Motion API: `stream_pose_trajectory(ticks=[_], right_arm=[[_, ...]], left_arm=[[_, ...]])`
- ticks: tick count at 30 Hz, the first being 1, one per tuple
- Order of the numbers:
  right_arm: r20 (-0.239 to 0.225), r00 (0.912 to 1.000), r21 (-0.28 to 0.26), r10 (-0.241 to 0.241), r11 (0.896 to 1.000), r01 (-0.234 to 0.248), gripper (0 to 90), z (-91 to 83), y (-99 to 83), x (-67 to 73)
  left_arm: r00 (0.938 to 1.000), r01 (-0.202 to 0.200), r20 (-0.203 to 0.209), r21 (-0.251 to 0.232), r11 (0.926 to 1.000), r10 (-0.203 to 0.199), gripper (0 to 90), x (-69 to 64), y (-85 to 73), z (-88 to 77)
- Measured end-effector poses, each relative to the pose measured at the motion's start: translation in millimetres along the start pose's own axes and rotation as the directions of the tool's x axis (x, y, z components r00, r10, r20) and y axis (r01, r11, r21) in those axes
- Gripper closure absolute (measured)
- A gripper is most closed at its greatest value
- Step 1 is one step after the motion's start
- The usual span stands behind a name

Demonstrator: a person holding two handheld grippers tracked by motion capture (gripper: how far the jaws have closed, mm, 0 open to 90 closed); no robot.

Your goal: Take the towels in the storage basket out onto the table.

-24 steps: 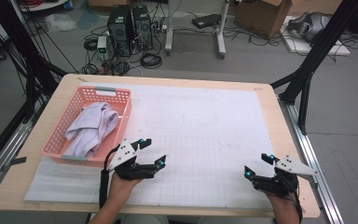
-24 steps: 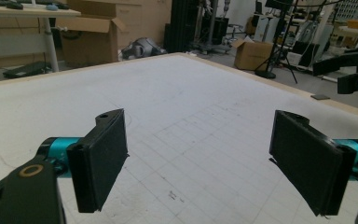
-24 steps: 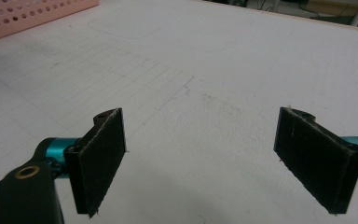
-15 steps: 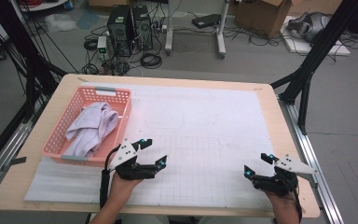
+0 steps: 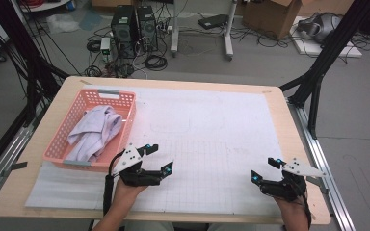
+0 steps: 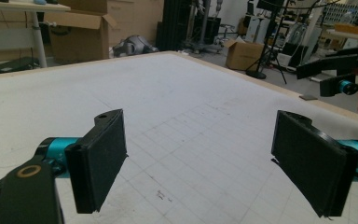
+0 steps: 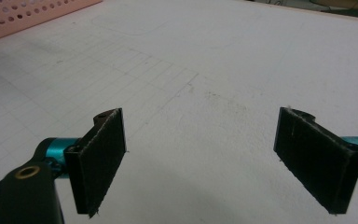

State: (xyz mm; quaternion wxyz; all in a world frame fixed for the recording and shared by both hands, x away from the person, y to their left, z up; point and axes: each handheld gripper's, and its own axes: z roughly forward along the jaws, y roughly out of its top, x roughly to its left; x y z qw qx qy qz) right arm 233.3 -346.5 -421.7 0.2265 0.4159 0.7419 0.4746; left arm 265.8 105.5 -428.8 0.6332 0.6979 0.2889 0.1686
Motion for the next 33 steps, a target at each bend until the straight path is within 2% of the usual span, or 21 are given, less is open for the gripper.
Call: stream_pose_trajectory(ticks=[6, 10, 14, 19, 23, 33], right_arm=[[0.003, 0.9998, -0.003, -0.018, 1.0, 0.018, 15.2, 1.2, 1.7, 1.3], [0.001, 0.9998, -0.005, -0.021, 1.0, 0.021, 15.2, 1.7, 4.1, 1.8], [0.0, 0.9999, -0.009, -0.017, 1.0, 0.017, 15.2, 5.3, 6.6, 3.2], [-0.003, 0.9997, -0.007, -0.024, 1.0, 0.024, 15.2, 10.3, 8.7, 5.6], [-0.006, 0.9994, -0.002, -0.033, 0.999, 0.033, 15.2, 10.6, 8.7, 7.0], [-0.005, 0.9994, -0.01, -0.033, 0.999, 0.033, 15.2, 9.0, 8.9, 7.3]], left_arm=[[0.9997, 0.022, -0.004, 0.002, 0.9997, -0.022, 17.6, -0.7, 2.3, -3.5], [0.9999, -0.001, -0.014, 0.011, 0.9999, 0.001, 16.7, -3.3, 3.9, -5.9], [1.0, -0.002, -0.003, 0.012, 0.9999, 0.002, 16.9, -7.4, 7.3, -8.5], [0.9997, 0.022, 0.013, -0.001, 0.9998, -0.022, 17.0, -7.1, 11.4, -10.8], [0.9998, 0.016, 0.01, 0.004, 0.9999, -0.016, 17.0, -6.7, 14.7, -12.2], [0.9998, -0.004, -0.017, -0.029, 0.9996, 0.003, 16.8, 2.2, 41.8, -24.0]])
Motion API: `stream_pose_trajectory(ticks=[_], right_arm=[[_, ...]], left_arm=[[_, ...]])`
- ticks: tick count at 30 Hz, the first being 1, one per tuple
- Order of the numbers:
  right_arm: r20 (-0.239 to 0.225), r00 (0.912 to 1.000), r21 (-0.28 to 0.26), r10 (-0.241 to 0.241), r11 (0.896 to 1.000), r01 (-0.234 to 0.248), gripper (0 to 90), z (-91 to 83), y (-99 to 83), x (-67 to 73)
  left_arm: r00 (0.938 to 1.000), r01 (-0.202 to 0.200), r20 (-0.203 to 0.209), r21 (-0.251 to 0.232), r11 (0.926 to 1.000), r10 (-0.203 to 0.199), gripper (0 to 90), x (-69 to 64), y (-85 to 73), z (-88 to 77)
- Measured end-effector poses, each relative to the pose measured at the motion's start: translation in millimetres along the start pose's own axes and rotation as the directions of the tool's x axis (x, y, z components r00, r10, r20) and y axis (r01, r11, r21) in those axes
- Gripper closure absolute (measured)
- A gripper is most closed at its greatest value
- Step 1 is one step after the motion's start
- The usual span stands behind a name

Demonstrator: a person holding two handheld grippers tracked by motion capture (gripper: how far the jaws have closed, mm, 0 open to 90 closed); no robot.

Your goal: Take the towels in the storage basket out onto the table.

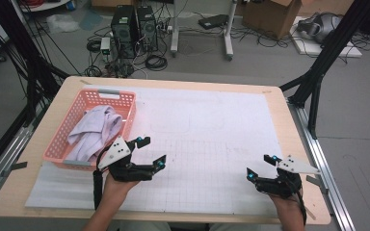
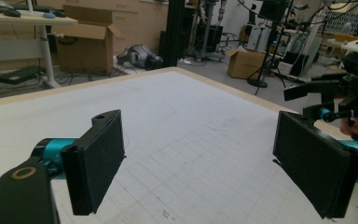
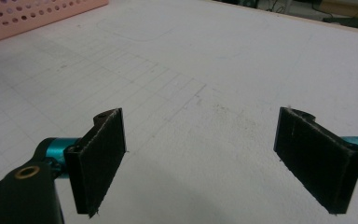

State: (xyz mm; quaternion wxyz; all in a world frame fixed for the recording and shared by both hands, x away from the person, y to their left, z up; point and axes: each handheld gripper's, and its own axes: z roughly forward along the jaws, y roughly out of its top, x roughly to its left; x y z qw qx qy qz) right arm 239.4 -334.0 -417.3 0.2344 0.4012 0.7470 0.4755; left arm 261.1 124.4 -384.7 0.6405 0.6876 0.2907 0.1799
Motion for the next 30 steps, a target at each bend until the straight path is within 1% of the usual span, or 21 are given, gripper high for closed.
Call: stream_pose_trajectory(ticks=[1, 4, 6, 8, 9, 11, 12, 13, 14, 18, 20, 22, 25, 28, 29, 30], right_arm=[[-0.001, 1.0, 0.001, 0.001, 1.0, -0.001, 15.2, -0.5, 0.3, 0.5], [0.0, 1.0, 0.001, 0.001, 1.0, -0.001, 15.2, -1.2, 0.1, 0.5], [-0.003, 0.9999, 0.003, 0.012, 1.0, -0.012, 15.2, -1.1, 0.0, 0.7], [-0.004, 1.0, 0.002, 0.009, 1.0, -0.009, 15.2, -1.0, 0.2, 1.1], [-0.004, 1.0, 0.002, 0.007, 1.0, -0.007, 15.2, -1.0, 0.3, 1.5], [-0.006, 1.0, 0.006, 0.007, 1.0, -0.007, 15.2, -1.2, 0.1, 2.0], [-0.007, 0.9999, 0.011, 0.01, 1.0, -0.01, 15.2, -1.4, -0.3, 2.0], [-0.007, 1.0, 0.012, 0.006, 1.0, -0.006, 15.2, -1.2, -0.7, 1.7], [-0.007, 1.0, 0.014, 0.004, 1.0, -0.004, 15.2, -1.1, -1.2, 1.4], [-0.006, 0.9999, 0.018, 0.012, 1.0, -0.012, 15.2, -2.1, -1.9, 1.0], [-0.006, 0.9999, 0.013, 0.012, 1.0, -0.012, 15.2, -2.2, -1.8, 0.8], [-0.005, 0.9999, 0.017, 0.011, 1.0, -0.011, 15.2, -1.9, -2.3, 0.9], [-0.004, 1.0, 0.019, 0.007, 1.0, -0.007, 15.2, -1.7, -2.7, 0.3], [-0.002, 0.9999, 0.017, 0.012, 1.0, -0.012, 15.2, -2.2, -2.4, 0.1], [-0.001, 0.9999, 0.017, 0.012, 1.0, -0.012, 15.2, -2.6, -2.4, 0.1], [0.0, 0.9999, 0.016, 0.013, 1.0, -0.013, 15.2, -2.5, -2.6, 0.1]], left_arm=[[1.0, 0.0, 0.0, 0.0, 1.0, 0.0, 16.9, 0.0, 0.0, 0.0], [1.0, -0.001, -0.01, -0.002, 1.0, 0.001, 16.9, 4.0, 7.3, -4.4], [0.9998, 0.003, -0.019, -0.002, 1.0, -0.003, 16.9, 7.5, 11.4, -6.8], [0.9996, 0.007, -0.027, -0.005, 1.0, -0.007, 16.9, 11.9, 17.6, -11.6], [0.9996, 0.007, -0.027, -0.005, 1.0, -0.007, 16.9, 11.9, 17.6, -11.6], [0.9993, 0.002, -0.037, -0.011, 0.9999, -0.003, 16.9, 16.9, 24.1, -16.3], [0.9993, 0.002, -0.037, -0.011, 0.9999, -0.003, 16.9, 16.9, 24.1, -16.3], [0.9989, 0.002, -0.046, -0.014, 0.9999, -0.003, 16.9, 21.0, 28.7, -19.5], [0.9989, 0.002, -0.046, -0.014, 0.9999, -0.003, 16.9, 21.0, 28.7, -19.5], [0.9963, -0.023, -0.084, -0.016, 0.9996, 0.022, 16.9, 31.3, 39.0, -26.8], [0.9951, -0.018, -0.098, -0.03, 0.9994, 0.015, 16.8, 37.7, 43.7, -31.0], [0.9927, -0.024, -0.119, -0.026, 0.9994, 0.021, 16.8, 45.1, 48.5, -35.4], [0.9874, -0.032, -0.156, -0.017, 0.9993, 0.029, 16.9, 56.5, 54.7, -43.0], [0.9802, -0.032, -0.195, 0.001, 0.9995, 0.031, 16.8, 70.5, 58.9, -49.4], [0.9746, -0.033, -0.221, 0.024, 0.9992, 0.038, 16.6, 80.4, 60.7, -52.3], [0.9746, -0.033, -0.221, 0.024, 0.9992, 0.038, 16.6, 80.4, 60.7, -52.3]])
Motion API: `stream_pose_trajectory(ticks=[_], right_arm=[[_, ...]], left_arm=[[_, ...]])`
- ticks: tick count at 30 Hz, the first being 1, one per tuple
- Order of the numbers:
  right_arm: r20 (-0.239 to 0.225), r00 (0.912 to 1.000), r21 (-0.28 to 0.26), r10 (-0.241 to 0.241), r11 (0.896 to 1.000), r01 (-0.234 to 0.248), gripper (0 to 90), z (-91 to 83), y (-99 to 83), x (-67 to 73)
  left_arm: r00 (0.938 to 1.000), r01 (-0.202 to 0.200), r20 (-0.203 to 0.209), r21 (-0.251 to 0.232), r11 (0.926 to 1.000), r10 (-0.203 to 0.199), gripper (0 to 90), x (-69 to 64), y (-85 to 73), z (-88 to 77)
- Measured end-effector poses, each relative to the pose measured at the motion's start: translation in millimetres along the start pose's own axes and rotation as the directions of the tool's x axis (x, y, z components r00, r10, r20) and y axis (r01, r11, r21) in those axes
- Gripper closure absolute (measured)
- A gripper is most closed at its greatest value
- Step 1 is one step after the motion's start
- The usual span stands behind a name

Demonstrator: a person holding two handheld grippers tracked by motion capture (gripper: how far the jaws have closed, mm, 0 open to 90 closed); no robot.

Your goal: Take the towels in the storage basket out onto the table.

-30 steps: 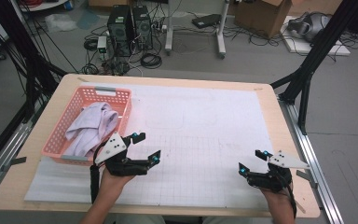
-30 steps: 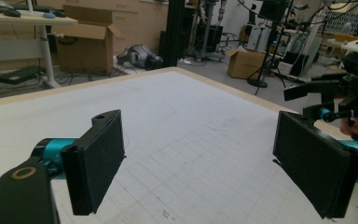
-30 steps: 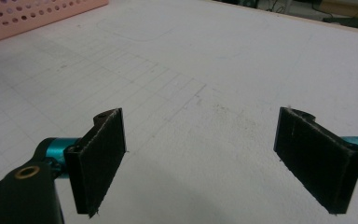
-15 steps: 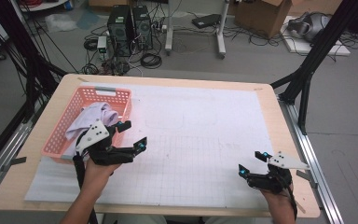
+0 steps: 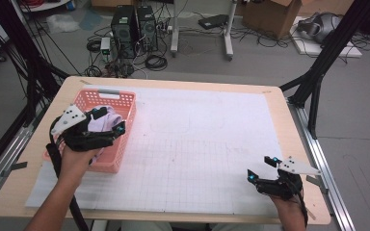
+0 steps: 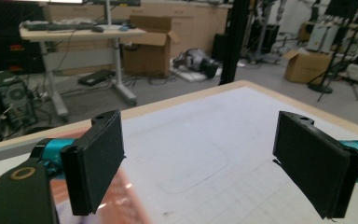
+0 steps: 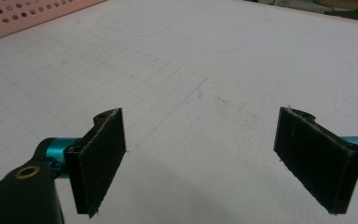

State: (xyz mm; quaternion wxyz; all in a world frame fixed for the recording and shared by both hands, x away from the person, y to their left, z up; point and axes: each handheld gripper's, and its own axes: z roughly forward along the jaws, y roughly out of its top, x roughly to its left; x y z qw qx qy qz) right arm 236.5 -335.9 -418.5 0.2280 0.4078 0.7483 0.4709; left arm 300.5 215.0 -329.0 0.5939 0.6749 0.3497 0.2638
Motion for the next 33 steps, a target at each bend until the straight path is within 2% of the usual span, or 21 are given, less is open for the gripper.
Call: stream_pose_trajectory(ticks=[2, 4, 10, 12, 13, 14, 17, 19, 20, 21, 22, 24, 25, 26, 27, 30, 31, 32, 33], right_arm=[[-0.003, 1.0, 0.004, 0.001, 1.0, -0.001, 15.2, -0.2, -0.3, 0.3], [-0.003, 1.0, 0.004, -0.005, 1.0, 0.005, 15.2, -0.1, -0.5, 0.3], [-0.004, 1.0, 0.009, -0.006, 1.0, 0.006, 15.2, 0.0, -1.1, -0.2], [-0.004, 1.0, 0.011, -0.005, 1.0, 0.005, 15.2, -0.2, -1.4, -0.3], [-0.003, 1.0, 0.011, -0.006, 1.0, 0.006, 15.2, -0.2, -1.5, -0.3], [-0.004, 1.0, 0.011, -0.003, 1.0, 0.003, 15.2, 0.0, -1.5, 0.0], [-0.005, 1.0, 0.013, -0.006, 1.0, 0.007, 15.2, 0.4, -1.5, 0.0], [-0.005, 1.0, 0.015, -0.007, 1.0, 0.007, 15.2, 1.0, -1.7, -0.1], [-0.004, 1.0, 0.016, -0.006, 1.0, 0.006, 15.2, 1.4, -1.7, -0.1], [-0.004, 1.0, 0.016, -0.006, 1.0, 0.006, 15.2, 1.4, -1.7, -0.1], [-0.006, 1.0, 0.022, -0.007, 1.0, 0.007, 15.2, 1.7, -1.9, 0.2], [-0.004, 1.0, 0.022, -0.009, 1.0, 0.009, 15.2, 2.1, -2.0, 0.2], [-0.006, 1.0, 0.024, -0.007, 1.0, 0.007, 15.2, 2.1, -2.1, 0.4], [-0.006, 1.0, 0.024, -0.008, 1.0, 0.008, 15.2, 2.1, -2.0, 0.4], [-0.006, 1.0, 0.024, -0.007, 1.0, 0.007, 15.2, 2.1, -2.1, 0.4], [-0.006, 0.9999, 0.025, -0.011, 1.0, 0.011, 15.2, 2.1, -2.3, 0.2], [-0.007, 0.9999, 0.026, -0.008, 1.0, 0.008, 15.2, 2.3, -2.5, 0.4], [-0.008, 1.0, 0.031, -0.005, 0.999, 0.006, 15.2, 2.1, -2.7, 0.6], [-0.007, 1.0, 0.032, -0.007, 0.999, 0.007, 15.2, 2.2, -2.8, 0.6]], left_arm=[[0.9997, 0.008, -0.025, 0.029, 0.9996, -0.007, 16.6, 11.0, 0.0, 0.7], [0.9991, 0.037, -0.021, 0.046, 0.9982, -0.036, 16.6, 20.0, -0.7, 1.7], [0.997, 0.042, -0.068, 0.089, 0.9952, -0.036, 16.6, 39.6, -3.8, 4.1], [0.9949, 0.056, -0.09, 0.118, 0.9914, -0.045, 16.6, 48.4, -6.7, 6.6], [0.9928, 0.063, -0.11, 0.154, 0.986, -0.046, 16.6, 55.9, -9.6, 8.9], [0.9928, 0.063, -0.11, 0.154, 0.986, -0.046, 16.6, 55.9, -9.6, 8.9], [0.9864, 0.087, -0.155, 0.216, 0.9724, -0.054, 16.6, 67.4, -15.1, 12.4], [0.9797, 0.097, -0.196, 0.275, 0.9565, -0.043, 16.6, 75.2, -19.8, 15.9], [0.9685, 0.117, -0.247, 0.333, 0.9355, -0.033, 16.6, 82.2, -25.1, 20.7], [0.9685, 0.117, -0.247, 0.333, 0.9355, -0.033, 16.7, 82.2, -25.1, 20.7], [0.9622, 0.127, -0.272, 0.387, 0.9132, -0.018, 16.7, 87.9, -29.7, 25.0], [0.9609, 0.13, -0.277, 0.431, 0.893, -0.007, 16.8, 91.9, -34.6, 29.9], [0.9609, 0.13, -0.277, 0.431, 0.893, -0.007, 16.9, 91.9, -34.6, 29.9], [0.9568, 0.128, -0.29, 0.475, 0.8708, 0.018, 17.1, 95.2, -39.8, 34.7], [0.9568, 0.128, -0.29, 0.475, 0.8708, 0.018, 17.5, 95.2, -39.8, 34.7], [0.9472, 0.142, -0.318, 0.521, 0.8414, 0.037, 17.2, 100.8, -46.6, 39.7], [0.9406, 0.16, -0.337, 0.54, 0.8265, 0.039, 16.7, 102.5, -49.5, 42.1], [0.9347, 0.18, -0.353, 0.571, 0.8011, 0.042, 16.2, 105.0, -53.7, 45.5], [0.9313, 0.188, -0.361, 0.587, 0.7878, 0.047, 14.9, 106.0, -55.9, 47.3]])
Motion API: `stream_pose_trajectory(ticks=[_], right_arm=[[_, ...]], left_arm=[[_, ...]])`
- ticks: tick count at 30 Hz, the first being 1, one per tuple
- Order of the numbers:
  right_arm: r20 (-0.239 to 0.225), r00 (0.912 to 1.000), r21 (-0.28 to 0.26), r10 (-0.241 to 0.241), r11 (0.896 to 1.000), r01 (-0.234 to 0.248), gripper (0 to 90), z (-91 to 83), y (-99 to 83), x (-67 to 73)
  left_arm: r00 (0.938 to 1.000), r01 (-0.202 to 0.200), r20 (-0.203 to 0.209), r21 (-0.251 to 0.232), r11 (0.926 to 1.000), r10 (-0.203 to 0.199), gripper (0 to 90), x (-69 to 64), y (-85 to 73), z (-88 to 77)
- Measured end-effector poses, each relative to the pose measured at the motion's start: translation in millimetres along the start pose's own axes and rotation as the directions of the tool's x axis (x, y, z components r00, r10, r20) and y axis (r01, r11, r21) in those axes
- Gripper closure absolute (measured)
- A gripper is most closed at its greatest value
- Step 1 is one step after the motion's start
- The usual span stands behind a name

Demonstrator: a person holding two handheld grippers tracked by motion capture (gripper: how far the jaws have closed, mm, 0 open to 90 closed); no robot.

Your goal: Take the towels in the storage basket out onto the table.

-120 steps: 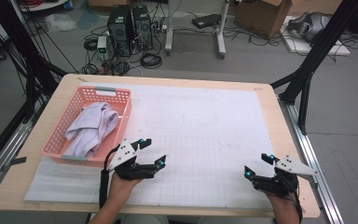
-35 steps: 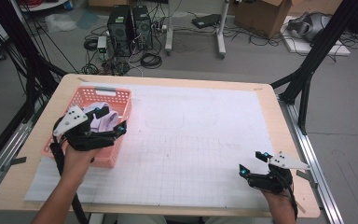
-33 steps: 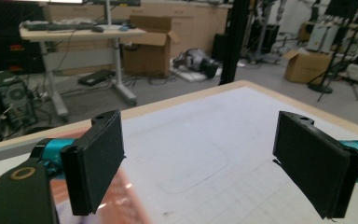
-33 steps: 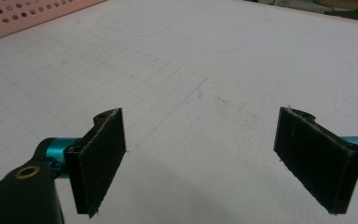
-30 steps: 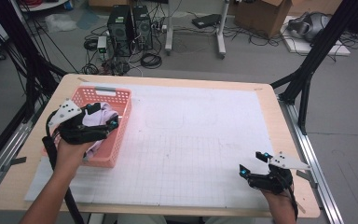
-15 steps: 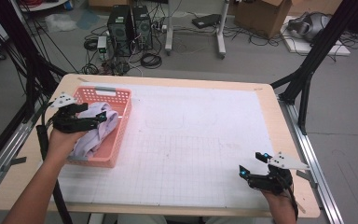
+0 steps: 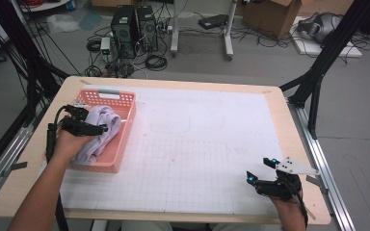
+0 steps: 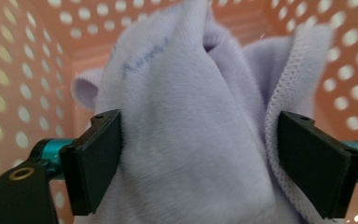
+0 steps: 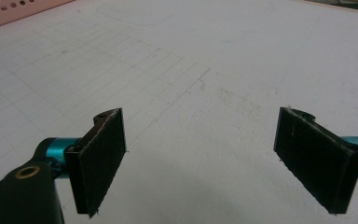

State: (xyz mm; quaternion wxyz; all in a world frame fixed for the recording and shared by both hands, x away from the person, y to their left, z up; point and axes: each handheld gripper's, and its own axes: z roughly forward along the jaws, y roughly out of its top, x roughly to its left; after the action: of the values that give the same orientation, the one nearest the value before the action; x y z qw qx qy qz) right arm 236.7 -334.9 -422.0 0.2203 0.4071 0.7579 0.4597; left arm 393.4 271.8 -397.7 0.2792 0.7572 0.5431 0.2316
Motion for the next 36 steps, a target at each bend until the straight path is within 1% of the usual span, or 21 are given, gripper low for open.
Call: stream_pose_trajectory(ticks=[1, 2, 5, 6, 7, 8, 9, 11, 14, 16, 18, 23, 27, 29, 30, 31, 32, 33, 34, 35, 36], right_arm=[[0.0, 1.0, 0.001, -0.002, 1.0, 0.002, 15.2, 0.0, -0.1, -0.2], [0.0, 1.0, 0.001, -0.001, 1.0, 0.001, 15.2, 0.1, -0.1, 0.0], [-0.004, 1.0, 0.004, -0.003, 1.0, 0.003, 15.2, 0.1, -0.5, 0.0], [-0.005, 1.0, 0.007, -0.002, 1.0, 0.002, 15.2, 0.2, -0.7, 0.2], [-0.004, 1.0, 0.009, 0.0, 1.0, 0.0, 15.2, 0.2, -0.9, 0.4], [-0.006, 1.0, 0.01, -0.001, 1.0, 0.001, 15.2, 0.3, -1.0, 0.2], [-0.004, 1.0, 0.011, -0.004, 1.0, 0.004, 15.2, 0.5, -1.1, -0.2], [-0.003, 1.0, 0.011, -0.002, 1.0, 0.002, 15.2, 0.7, -1.1, 0.0], [-0.004, 1.0, 0.019, -0.003, 1.0, 0.003, 15.2, 0.2, -1.4, 0.9], [-0.002, 1.0, 0.017, -0.009, 1.0, 0.009, 15.2, -0.2, -2.1, 0.5], [0.001, 1.0, 0.017, -0.005, 1.0, 0.005, 15.3, -0.7, -2.5, -0.1], [0.003, 1.0, 0.018, -0.002, 1.0, 0.002, 15.3, -2.3, -2.9, -0.4], [0.004, 1.0, 0.018, 0.001, 1.0, -0.001, 15.5, -2.3, -2.3, 0.0], [0.007, 1.0, 0.018, 0.004, 1.0, -0.004, 15.7, -2.5, -2.1, 0.0], [0.009, 1.0, 0.015, 0.003, 1.0, -0.003, 15.7, -2.6, -1.9, -0.4], [0.009, 0.9999, 0.016, 0.005, 1.0, -0.005, 15.7, -3.0, -1.9, -0.5], [0.01, 0.9999, 0.016, 0.006, 1.0, -0.006, 15.7, -3.2, -2.0, -0.7], [0.012, 0.9999, 0.017, 0.007, 1.0, -0.007, 15.7, -3.1, -2.2, -1.0], [0.013, 0.9999, 0.019, 0.011, 1.0, -0.011, 15.7, -3.0, -2.5, -1.2], [0.013, 0.9999, 0.019, 0.01, 1.0, -0.01, 15.7, -2.7, -2.7, -1.6], [0.013, 0.9998, 0.02, 0.012, 1.0, -0.012, 15.7, -2.8, -2.7, -1.7]], left_arm=[[1.0, 0.0, 0.0, 0.0, 1.0, 0.0, 11.9, 0.0, 0.0, 0.0], [1.0, 0.005, 0.005, 0.029, 0.9996, -0.005, 9.6, 1.0, -0.8, 5.3], [0.9999, 0.009, 0.014, 0.051, 0.9987, -0.01, 5.9, 1.2, -1.3, 11.8], [0.9999, 0.002, 0.015, 0.057, 0.9983, -0.003, 5.6, 0.3, -1.6, 14.1], [0.9997, -0.015, 0.018, 0.071, 0.9973, 0.013, 4.2, -1.1, -1.7, 16.1], [0.9997, -0.015, 0.018, 0.071, 0.9973, 0.013, 2.9, -1.1, -1.7, 16.1], [0.9989, -0.046, 0.015, 0.089, 0.995, 0.045, 2.7, -4.6, -2.1, 19.9], [0.9975, -0.07, -0.002, 0.095, 0.993, 0.07, 2.7, -6.2, -3.4, 23.7], [0.9959, -0.088, -0.012, 0.101, 0.991, 0.09, 3.3, -6.9, -4.5, 27.7], [0.9967, -0.078, -0.014, 0.1, 0.9919, 0.08, 6.6, -6.6, -4.0, 27.8], [0.9966, -0.079, -0.018, 0.098, 0.9921, 0.081, 11.0, -6.5, -3.9, 27.5], [0.9969, -0.078, -0.005, 0.085, 0.9933, 0.079, 26.9, -5.4, -3.6, 22.6], [0.9975, -0.07, 0.002, 0.072, 0.995, 0.07, 36.8, -3.6, -3.2, 18.3], [0.9994, -0.033, 0.015, 0.051, 0.9981, 0.032, 42.0, 0.2, -3.0, 14.5], [0.9994, -0.033, 0.015, 0.051, 0.9981, 0.032, 43.9, 0.2, -3.0, 14.5], [0.9997, -0.002, 0.026, 0.031, 0.9995, 0.001, 45.7, 3.2, -2.9, 11.4], [0.9994, 0.003, 0.036, 0.028, 0.9996, -0.004, 47.5, 4.1, -2.9, 9.8], [0.9994, 0.003, 0.036, 0.028, 0.9996, -0.004, 48.5, 4.1, -2.9, 9.8], [0.9984, 0.012, 0.055, 0.007, 0.9999, -0.013, 48.7, 5.9, -3.0, 6.8], [0.9984, 0.012, 0.055, 0.007, 0.9999, -0.013, 48.7, 5.9, -3.0, 6.8], [0.9967, 0.037, 0.073, -0.031, 0.9988, -0.035, 48.8, 8.3, -3.2, 2.9]])
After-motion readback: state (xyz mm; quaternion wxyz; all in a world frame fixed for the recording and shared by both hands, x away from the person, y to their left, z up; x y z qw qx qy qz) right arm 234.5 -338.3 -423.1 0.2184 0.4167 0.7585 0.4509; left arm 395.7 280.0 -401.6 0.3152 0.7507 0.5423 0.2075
